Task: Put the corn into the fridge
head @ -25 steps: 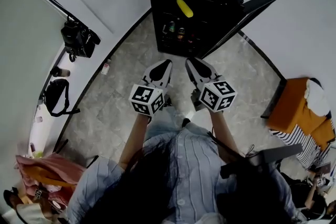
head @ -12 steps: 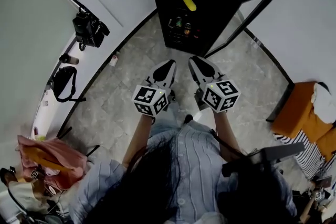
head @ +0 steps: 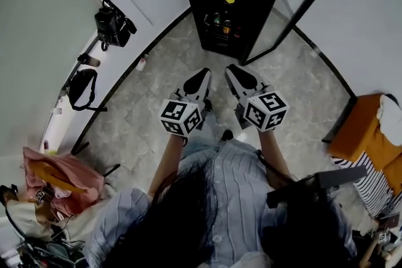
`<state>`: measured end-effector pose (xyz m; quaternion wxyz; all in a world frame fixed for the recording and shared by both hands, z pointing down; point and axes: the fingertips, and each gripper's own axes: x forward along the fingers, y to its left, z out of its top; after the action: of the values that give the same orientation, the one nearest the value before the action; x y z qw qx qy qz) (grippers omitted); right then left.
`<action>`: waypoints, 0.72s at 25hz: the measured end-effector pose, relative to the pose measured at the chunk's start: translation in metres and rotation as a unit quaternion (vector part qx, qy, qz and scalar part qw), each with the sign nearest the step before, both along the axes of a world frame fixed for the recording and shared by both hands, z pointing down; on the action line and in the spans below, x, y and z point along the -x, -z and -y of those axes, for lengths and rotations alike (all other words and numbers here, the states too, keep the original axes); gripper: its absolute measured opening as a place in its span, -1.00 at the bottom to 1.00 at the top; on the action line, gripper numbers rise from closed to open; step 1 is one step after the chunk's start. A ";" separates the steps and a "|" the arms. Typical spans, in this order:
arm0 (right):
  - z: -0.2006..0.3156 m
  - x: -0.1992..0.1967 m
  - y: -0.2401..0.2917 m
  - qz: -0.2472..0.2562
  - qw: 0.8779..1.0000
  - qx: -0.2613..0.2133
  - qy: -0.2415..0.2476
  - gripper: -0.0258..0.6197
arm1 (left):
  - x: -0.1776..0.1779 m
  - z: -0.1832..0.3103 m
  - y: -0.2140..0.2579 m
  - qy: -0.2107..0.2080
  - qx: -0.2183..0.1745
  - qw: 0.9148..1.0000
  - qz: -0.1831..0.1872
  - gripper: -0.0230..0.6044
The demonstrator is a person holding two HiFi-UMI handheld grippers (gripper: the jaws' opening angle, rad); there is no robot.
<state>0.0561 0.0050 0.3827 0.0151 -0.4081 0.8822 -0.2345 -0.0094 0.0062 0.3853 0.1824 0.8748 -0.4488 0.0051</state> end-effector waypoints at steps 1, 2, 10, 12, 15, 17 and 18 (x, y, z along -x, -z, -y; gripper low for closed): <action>-0.006 -0.002 0.001 0.000 1.000 -0.001 0.002 -0.73 | -0.003 -0.005 0.000 0.000 -0.001 1.000 -0.001 -0.88; -0.013 -0.004 0.000 -0.001 1.000 -0.002 0.005 -0.73 | -0.006 -0.011 0.001 0.000 -0.002 1.000 -0.002 -0.88; -0.063 -0.023 -0.012 -0.009 1.000 0.005 0.020 -0.78 | -0.028 -0.055 -0.002 0.000 -0.007 1.000 0.000 -0.88; -0.071 -0.024 -0.012 -0.008 1.000 0.004 0.024 -0.79 | -0.028 -0.063 -0.003 0.004 -0.007 1.000 0.002 -0.88; -0.081 -0.023 -0.008 -0.008 0.999 -0.003 0.032 -0.81 | -0.027 -0.074 -0.003 0.009 -0.007 1.000 0.005 -0.88; -0.089 -0.022 -0.005 -0.008 0.999 -0.008 0.037 -0.82 | -0.026 -0.082 -0.001 0.010 -0.009 1.000 0.006 -0.88; -0.092 -0.021 -0.004 -0.009 0.999 -0.010 0.039 -0.82 | -0.026 -0.086 0.000 0.010 -0.010 1.000 0.006 -0.88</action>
<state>0.0768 0.0973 0.3871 0.0022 -0.3757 0.8996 -0.2225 0.0171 0.0918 0.3853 0.1706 0.8721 -0.4585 0.0044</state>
